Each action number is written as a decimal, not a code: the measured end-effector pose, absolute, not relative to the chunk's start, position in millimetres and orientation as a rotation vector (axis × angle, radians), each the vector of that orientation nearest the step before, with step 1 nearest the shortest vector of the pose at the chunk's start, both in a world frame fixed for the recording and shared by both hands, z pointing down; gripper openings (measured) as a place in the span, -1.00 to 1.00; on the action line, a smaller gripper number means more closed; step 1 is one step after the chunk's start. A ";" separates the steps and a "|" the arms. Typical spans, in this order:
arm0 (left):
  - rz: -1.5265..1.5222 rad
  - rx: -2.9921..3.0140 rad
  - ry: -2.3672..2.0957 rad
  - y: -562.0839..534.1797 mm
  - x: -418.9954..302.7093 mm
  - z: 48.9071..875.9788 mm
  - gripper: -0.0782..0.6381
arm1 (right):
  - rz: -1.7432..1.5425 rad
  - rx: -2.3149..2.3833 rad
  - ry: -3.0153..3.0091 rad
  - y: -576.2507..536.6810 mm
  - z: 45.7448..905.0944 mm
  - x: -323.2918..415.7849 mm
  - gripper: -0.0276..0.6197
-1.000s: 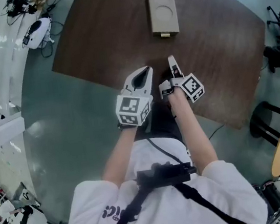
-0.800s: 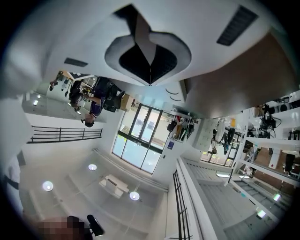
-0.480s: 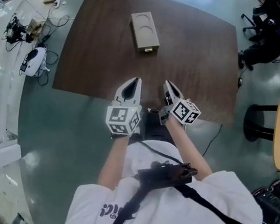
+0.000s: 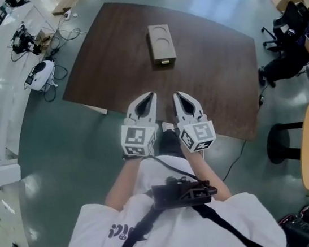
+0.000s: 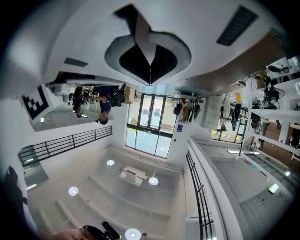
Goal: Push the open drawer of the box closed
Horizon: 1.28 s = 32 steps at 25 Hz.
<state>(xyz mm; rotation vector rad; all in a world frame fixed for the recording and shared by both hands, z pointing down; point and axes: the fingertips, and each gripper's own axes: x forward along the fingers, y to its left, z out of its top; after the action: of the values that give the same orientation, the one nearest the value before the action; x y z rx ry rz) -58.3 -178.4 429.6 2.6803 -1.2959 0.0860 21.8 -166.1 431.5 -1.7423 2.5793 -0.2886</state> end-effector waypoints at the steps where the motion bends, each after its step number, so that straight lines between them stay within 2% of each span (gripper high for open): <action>1: 0.080 2.685 -1.303 -177.4 -61.2 426.8 -0.76 | -0.278 -1.737 2.581 -165.3 426.9 18.4 -0.90; 15: 0.048 2.727 -1.299 -168.3 -63.3 413.4 -0.76 | -0.154 -1.758 2.662 -163.6 408.7 2.7 -0.90; 32: 0.083 2.702 -1.282 -169.1 -60.6 431.8 -0.76 | -0.178 -1.829 2.697 -147.5 425.2 16.2 -0.90</action>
<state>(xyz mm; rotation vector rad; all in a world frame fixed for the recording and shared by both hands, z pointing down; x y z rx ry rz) -60.6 -169.1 431.8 2.7024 -1.2820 0.0828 16.2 -147.5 425.2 -1.8287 2.6966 -0.1778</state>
